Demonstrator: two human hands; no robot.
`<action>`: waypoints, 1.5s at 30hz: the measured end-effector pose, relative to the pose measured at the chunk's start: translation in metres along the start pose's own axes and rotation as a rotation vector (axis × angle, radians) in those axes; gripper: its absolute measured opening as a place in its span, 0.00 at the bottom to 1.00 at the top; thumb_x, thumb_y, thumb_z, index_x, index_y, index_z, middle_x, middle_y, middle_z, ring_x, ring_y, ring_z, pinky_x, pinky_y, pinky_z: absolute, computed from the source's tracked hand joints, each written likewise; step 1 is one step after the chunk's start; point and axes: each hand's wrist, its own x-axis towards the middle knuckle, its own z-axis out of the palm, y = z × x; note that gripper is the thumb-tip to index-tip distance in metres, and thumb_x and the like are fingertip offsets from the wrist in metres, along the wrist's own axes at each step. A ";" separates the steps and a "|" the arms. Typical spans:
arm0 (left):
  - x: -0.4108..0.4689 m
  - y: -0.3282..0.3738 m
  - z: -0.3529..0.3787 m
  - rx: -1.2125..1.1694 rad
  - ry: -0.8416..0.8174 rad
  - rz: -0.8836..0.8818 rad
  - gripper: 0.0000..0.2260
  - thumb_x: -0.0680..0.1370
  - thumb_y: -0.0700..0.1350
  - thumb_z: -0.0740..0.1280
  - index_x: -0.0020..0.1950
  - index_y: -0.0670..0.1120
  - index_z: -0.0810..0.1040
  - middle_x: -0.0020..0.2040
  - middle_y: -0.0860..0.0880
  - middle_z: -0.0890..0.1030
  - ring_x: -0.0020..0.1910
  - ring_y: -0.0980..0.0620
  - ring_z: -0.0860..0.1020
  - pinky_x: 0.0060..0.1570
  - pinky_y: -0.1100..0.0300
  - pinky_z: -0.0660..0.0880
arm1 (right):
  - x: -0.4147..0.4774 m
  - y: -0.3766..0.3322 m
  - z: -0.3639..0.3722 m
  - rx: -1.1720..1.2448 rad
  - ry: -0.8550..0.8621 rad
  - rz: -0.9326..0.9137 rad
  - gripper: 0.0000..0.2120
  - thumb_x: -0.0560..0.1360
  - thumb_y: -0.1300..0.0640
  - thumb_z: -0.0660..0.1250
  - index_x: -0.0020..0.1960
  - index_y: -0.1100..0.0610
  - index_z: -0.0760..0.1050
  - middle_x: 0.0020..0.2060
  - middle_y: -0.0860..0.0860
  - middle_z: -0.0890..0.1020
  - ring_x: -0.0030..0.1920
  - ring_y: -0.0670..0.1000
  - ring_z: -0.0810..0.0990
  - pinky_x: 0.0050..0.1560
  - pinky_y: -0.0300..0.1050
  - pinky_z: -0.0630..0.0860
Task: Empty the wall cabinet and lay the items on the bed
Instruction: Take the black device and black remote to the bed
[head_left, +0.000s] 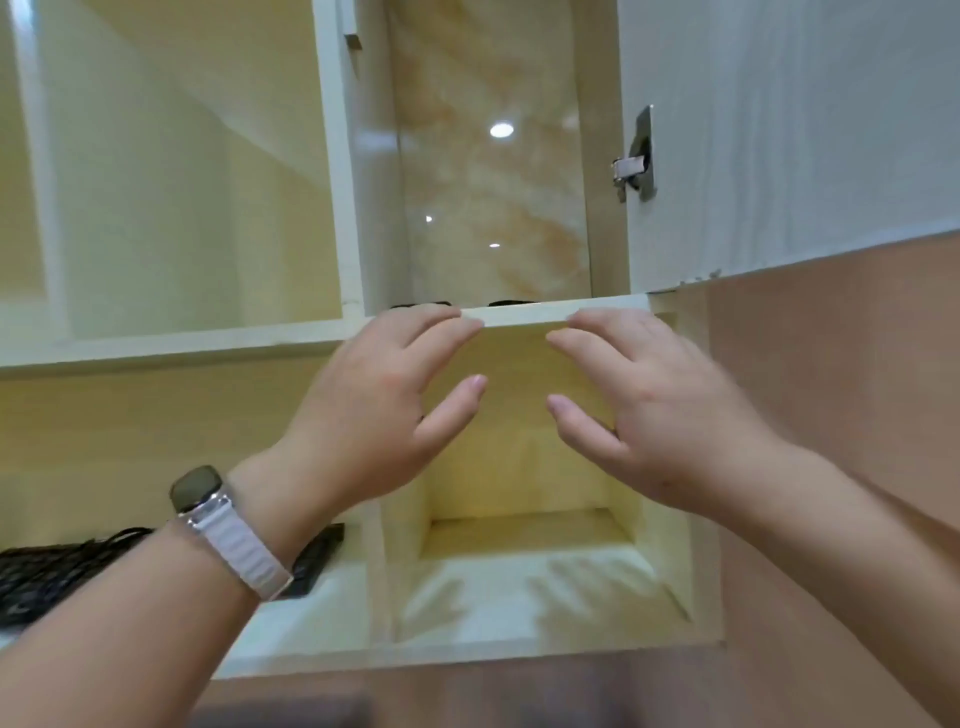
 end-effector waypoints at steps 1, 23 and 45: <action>0.015 -0.007 -0.004 0.019 -0.007 0.023 0.21 0.78 0.55 0.61 0.66 0.45 0.76 0.62 0.46 0.78 0.61 0.47 0.75 0.60 0.54 0.71 | 0.012 0.003 -0.002 0.002 -0.002 -0.012 0.25 0.75 0.43 0.58 0.63 0.60 0.76 0.59 0.58 0.78 0.58 0.60 0.76 0.54 0.54 0.77; 0.163 -0.040 0.022 0.496 -1.191 -0.164 0.16 0.82 0.44 0.55 0.66 0.41 0.73 0.62 0.42 0.78 0.59 0.42 0.76 0.49 0.59 0.66 | 0.149 0.015 0.016 0.280 -0.881 0.333 0.32 0.76 0.32 0.50 0.71 0.50 0.68 0.69 0.51 0.72 0.66 0.54 0.70 0.56 0.48 0.64; 0.112 0.008 -0.033 0.128 -0.794 -0.310 0.10 0.79 0.48 0.55 0.53 0.47 0.74 0.49 0.46 0.75 0.46 0.47 0.76 0.48 0.51 0.75 | 0.074 0.009 -0.001 0.064 0.077 -0.012 0.03 0.75 0.61 0.64 0.46 0.59 0.77 0.40 0.53 0.75 0.40 0.58 0.73 0.34 0.57 0.76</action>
